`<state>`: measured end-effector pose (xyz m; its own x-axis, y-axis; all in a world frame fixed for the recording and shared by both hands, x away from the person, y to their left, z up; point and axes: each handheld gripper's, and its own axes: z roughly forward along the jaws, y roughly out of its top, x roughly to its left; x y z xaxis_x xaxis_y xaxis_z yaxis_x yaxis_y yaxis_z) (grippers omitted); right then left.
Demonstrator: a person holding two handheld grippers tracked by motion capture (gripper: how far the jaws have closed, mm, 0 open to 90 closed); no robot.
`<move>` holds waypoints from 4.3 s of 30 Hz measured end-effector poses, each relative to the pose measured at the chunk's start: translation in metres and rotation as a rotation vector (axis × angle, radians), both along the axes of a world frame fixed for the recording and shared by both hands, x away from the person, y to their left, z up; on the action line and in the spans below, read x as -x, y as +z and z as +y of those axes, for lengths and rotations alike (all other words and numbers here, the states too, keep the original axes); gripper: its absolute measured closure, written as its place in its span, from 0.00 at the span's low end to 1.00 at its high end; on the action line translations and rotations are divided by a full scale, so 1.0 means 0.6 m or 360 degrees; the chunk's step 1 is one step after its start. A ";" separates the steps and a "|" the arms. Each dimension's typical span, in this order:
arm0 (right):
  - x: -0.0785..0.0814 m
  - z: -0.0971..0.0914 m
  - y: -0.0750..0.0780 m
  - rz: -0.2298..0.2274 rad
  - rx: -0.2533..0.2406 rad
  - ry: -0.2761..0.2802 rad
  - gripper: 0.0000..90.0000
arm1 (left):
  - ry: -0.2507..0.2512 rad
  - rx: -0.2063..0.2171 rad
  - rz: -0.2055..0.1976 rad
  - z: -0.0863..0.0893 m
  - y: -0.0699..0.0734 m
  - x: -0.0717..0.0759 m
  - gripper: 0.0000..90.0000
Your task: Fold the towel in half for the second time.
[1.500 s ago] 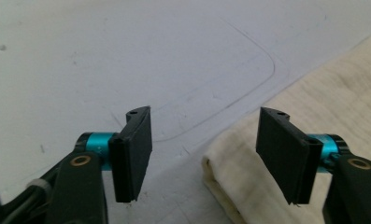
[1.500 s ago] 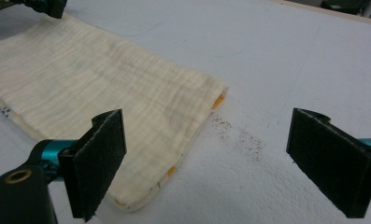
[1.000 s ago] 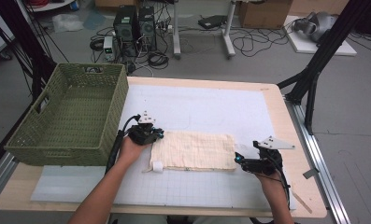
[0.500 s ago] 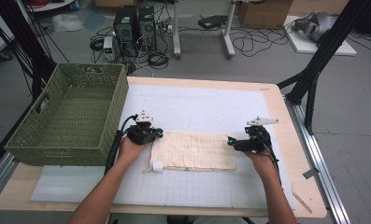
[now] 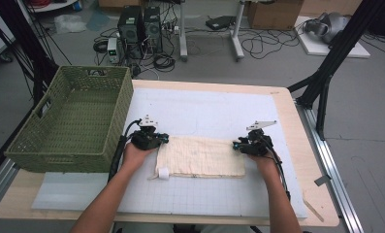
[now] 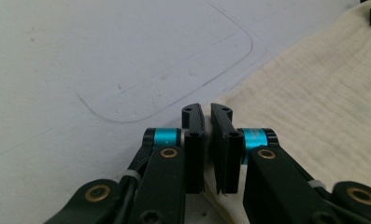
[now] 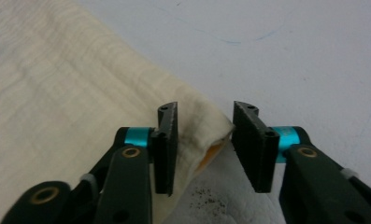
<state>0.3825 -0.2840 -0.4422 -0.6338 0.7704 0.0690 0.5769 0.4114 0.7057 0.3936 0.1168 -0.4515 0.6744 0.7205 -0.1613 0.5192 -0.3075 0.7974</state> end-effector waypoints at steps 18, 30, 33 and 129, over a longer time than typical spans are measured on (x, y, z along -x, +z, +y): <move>0.013 0.016 0.015 -0.0253 0.0096 -0.0011 0.92 | 0.0137 0.0203 -0.0090 0.015 0.014 0.010 0.95; 0.035 0.020 0.034 -0.0394 0.0151 0.0041 0.90 | 0.0088 0.0257 -0.0204 0.021 0.026 0.040 0.94; 0.046 0.022 0.033 -0.0455 0.0193 0.0064 0.90 | 0.0077 0.0264 -0.0219 0.021 0.026 0.052 0.94; 0.162 0.015 -0.004 -0.0153 -0.0012 0.0029 0.67 | -0.0174 -0.0098 -0.0112 -0.021 0.002 0.147 0.89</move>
